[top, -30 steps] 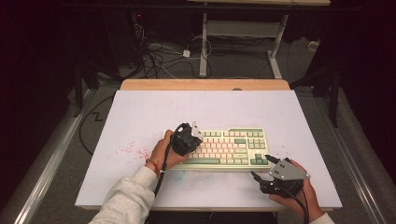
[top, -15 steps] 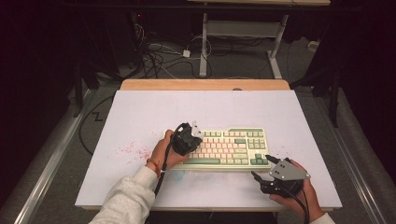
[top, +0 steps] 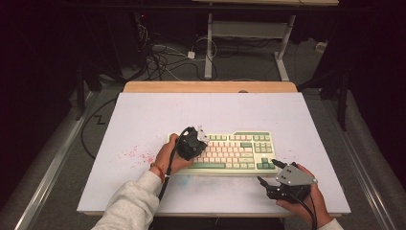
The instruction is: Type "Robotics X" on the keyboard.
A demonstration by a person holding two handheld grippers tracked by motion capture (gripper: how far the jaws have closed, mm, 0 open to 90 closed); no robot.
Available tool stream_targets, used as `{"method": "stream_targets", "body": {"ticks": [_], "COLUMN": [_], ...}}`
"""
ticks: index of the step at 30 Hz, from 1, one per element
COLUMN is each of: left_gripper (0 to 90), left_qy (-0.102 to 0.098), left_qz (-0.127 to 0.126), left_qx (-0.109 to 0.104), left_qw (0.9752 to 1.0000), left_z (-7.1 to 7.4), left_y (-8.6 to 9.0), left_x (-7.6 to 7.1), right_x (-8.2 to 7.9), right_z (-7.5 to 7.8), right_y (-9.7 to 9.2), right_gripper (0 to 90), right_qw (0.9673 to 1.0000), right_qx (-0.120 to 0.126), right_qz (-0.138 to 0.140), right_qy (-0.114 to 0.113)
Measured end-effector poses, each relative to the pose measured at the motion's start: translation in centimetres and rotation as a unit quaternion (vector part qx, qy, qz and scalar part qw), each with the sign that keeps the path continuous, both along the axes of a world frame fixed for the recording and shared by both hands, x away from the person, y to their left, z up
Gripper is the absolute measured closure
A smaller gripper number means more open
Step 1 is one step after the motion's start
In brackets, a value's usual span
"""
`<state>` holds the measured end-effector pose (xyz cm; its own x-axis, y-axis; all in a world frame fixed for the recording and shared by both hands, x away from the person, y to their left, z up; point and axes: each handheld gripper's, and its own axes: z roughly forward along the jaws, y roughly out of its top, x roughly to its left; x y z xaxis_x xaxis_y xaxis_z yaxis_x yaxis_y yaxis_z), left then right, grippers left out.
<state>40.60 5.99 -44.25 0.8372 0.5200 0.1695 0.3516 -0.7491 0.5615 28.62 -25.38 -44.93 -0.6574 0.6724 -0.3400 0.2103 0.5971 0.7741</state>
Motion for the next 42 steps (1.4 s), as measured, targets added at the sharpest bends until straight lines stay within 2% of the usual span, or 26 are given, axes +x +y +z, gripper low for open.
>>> {"method": "stream_targets", "body": {"ticks": [5,13,21,25,31,37,42], "left_gripper": [87.5,86.6,79.0,72.3,58.9,44.0,35.2], "left_qy": [-0.005,-0.034,-0.049,-0.06,-0.078,-0.112,-0.129], "left_qz": [-0.003,-0.004,-0.01,-0.017,-0.011,-0.005,-0.005], "left_qx": [-0.001,-0.029,-0.055,-0.061,-0.064,-0.069,-0.077], "left_qw": [1.0,0.999,0.9972,0.9961,0.9949,0.9913,0.9887], "left_z": [0.1,1.3,2.1,2.3,2.4,2.4,2.4], "left_y": [0.0,0.6,1.6,2.1,2.6,3.1,3.6], "left_x": [-0.2,-0.8,-1.6,-2.0,-2.4,-3.3,-4.0], "right_x": [0.0,-0.1,-0.1,-0.1,-0.1,-0.1,-0.1], "right_z": [0.0,0.1,0.2,0.3,0.3,0.3,0.3], "right_y": [0.0,0.0,-0.1,-0.1,-0.1,-0.2,-0.3], "right_gripper": [28.8,28.8,28.9,28.9,28.9,28.9,29.0], "right_qw": [1.0,1.0,1.0,1.0,1.0,0.9999,0.9999], "right_qx": [-0.001,0.003,0.006,0.008,0.008,0.009,0.012], "right_qz": [0.0,-0.001,-0.002,-0.003,-0.003,-0.004,-0.006], "right_qy": [0.0,-0.004,-0.003,-0.004,-0.004,-0.005,-0.005]}}
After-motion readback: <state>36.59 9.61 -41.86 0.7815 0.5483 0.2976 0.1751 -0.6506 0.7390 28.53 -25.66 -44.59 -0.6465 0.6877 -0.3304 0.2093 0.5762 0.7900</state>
